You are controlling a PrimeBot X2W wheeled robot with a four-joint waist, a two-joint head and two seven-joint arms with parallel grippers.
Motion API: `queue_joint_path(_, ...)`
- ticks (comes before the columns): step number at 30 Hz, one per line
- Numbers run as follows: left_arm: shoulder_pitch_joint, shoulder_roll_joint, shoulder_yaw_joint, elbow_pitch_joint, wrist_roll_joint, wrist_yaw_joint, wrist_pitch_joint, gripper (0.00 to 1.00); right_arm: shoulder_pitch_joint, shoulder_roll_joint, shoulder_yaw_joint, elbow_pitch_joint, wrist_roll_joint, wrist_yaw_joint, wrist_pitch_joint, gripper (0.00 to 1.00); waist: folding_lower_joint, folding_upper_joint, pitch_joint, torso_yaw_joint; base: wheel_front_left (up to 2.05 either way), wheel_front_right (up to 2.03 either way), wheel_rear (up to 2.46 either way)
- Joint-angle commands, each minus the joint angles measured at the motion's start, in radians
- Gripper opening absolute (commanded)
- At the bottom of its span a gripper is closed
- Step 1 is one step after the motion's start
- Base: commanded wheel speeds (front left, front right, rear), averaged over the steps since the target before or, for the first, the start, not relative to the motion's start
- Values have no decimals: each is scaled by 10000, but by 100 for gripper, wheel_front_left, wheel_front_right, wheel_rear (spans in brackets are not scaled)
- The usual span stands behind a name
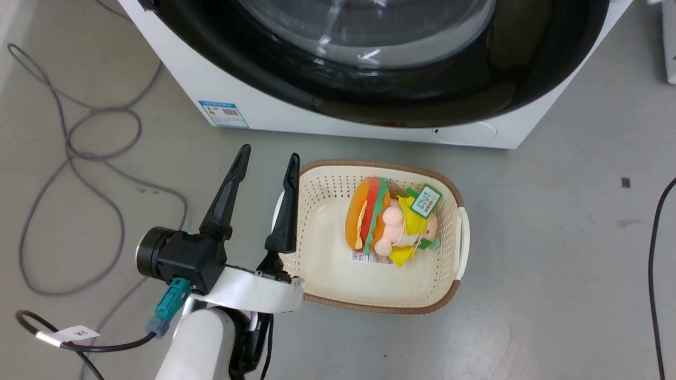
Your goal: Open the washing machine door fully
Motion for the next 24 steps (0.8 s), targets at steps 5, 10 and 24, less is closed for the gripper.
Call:
queue_joint_path(5,252,10,-69,192,40,-1,-53,100,656,160,59,0,119,10,204,0,-1,0,-418,-10,0,0,0)
queue_joint_path(10,632,10,-80,450,213,-108,-53,100,1366,174,-15,-3,291,10,282,0,-1,0,-975,49,0,0,0)
queue_joint_path(24,1851,10,-27,1200,421,-276,-53,100,4010,167,-598,-798,932,10,66,0,-1,0,-2792,327,0,0,0)
